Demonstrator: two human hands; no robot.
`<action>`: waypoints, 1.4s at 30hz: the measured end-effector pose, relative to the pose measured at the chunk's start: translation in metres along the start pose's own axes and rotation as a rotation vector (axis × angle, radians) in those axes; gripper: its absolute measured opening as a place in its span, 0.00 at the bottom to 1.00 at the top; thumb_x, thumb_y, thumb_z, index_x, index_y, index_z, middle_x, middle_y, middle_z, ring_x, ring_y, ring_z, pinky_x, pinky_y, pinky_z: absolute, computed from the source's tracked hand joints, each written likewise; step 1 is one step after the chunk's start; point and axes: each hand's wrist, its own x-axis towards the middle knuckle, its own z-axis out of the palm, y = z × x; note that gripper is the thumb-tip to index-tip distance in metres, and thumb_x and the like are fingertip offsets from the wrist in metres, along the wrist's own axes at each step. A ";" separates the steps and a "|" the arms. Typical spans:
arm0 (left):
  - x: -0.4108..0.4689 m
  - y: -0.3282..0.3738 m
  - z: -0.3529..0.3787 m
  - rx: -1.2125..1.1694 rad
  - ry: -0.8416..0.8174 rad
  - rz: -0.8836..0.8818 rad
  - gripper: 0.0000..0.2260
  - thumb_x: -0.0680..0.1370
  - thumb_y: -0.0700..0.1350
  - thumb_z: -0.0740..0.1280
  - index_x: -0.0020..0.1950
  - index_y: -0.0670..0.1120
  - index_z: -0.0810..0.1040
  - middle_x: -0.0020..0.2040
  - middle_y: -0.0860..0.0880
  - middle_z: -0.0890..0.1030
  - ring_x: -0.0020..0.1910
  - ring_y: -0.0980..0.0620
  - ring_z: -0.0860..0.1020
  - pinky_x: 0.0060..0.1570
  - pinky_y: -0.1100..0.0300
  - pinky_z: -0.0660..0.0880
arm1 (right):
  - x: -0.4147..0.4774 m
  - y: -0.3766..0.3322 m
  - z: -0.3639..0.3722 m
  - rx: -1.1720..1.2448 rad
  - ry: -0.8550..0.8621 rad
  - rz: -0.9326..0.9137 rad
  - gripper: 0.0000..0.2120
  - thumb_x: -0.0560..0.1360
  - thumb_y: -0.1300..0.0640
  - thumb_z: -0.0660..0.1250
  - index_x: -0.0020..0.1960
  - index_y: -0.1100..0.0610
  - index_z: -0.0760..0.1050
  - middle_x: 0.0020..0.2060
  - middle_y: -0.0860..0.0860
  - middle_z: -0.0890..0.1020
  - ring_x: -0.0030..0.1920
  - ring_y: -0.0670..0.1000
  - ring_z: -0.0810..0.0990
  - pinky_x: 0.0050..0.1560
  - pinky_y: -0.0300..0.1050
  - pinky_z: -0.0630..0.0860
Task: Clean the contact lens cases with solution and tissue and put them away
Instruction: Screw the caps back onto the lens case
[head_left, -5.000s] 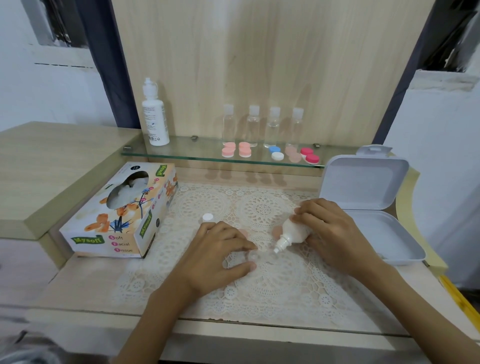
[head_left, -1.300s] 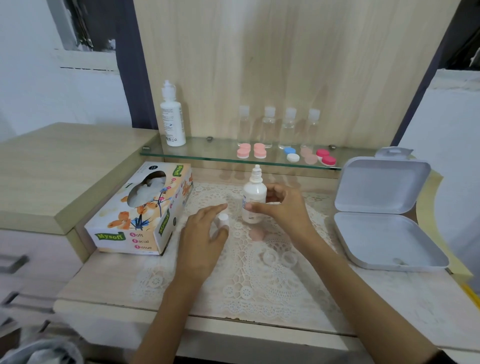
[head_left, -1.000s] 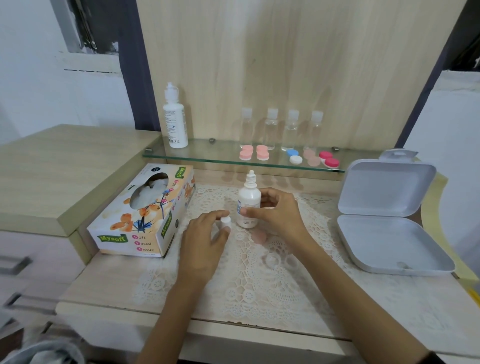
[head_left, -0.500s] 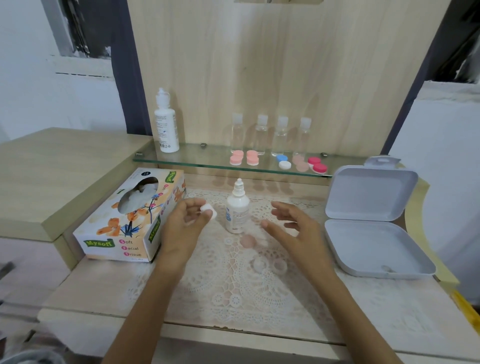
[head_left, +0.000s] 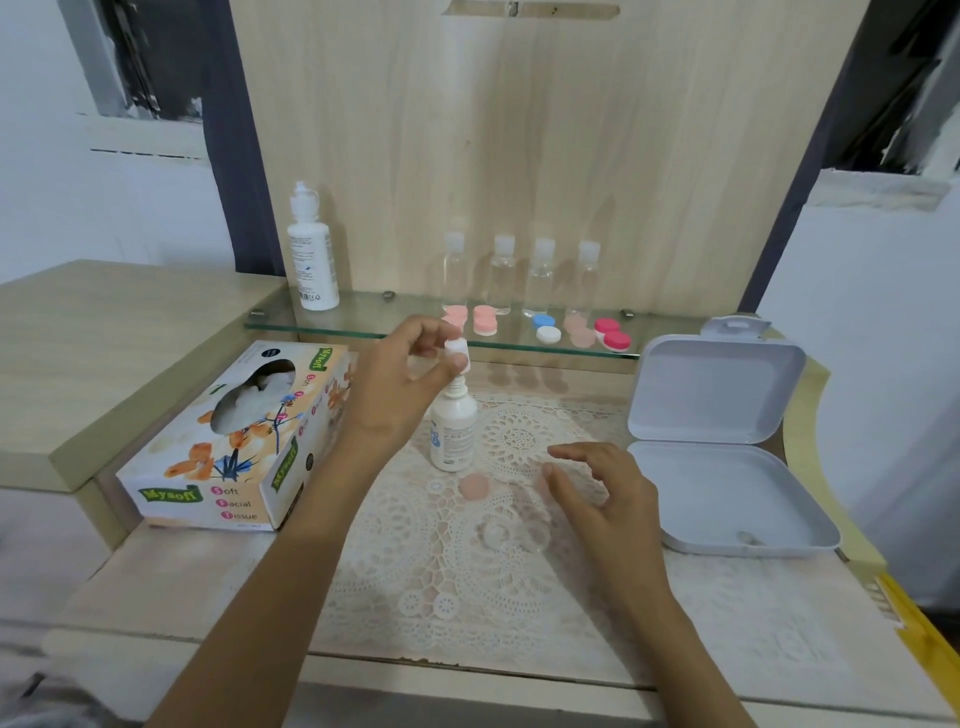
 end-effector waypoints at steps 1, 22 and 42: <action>-0.002 -0.002 0.001 0.020 -0.006 0.001 0.09 0.74 0.44 0.71 0.53 0.49 0.78 0.48 0.59 0.80 0.46 0.64 0.77 0.39 0.78 0.65 | 0.000 0.000 0.000 -0.001 0.002 0.001 0.11 0.72 0.47 0.66 0.50 0.48 0.81 0.48 0.38 0.80 0.55 0.41 0.76 0.57 0.38 0.71; -0.053 -0.009 0.010 0.099 0.153 0.029 0.16 0.76 0.43 0.68 0.62 0.55 0.72 0.58 0.58 0.75 0.52 0.59 0.73 0.49 0.63 0.69 | 0.002 0.007 0.004 -0.120 -0.109 0.101 0.13 0.75 0.60 0.67 0.58 0.51 0.79 0.54 0.42 0.78 0.56 0.39 0.72 0.55 0.26 0.63; -0.101 -0.031 0.035 0.471 -0.247 0.136 0.10 0.76 0.41 0.67 0.56 0.51 0.78 0.54 0.55 0.76 0.52 0.53 0.74 0.52 0.57 0.71 | -0.010 0.007 -0.011 -0.089 -0.377 0.051 0.12 0.62 0.49 0.79 0.44 0.45 0.83 0.42 0.41 0.80 0.50 0.41 0.74 0.51 0.39 0.70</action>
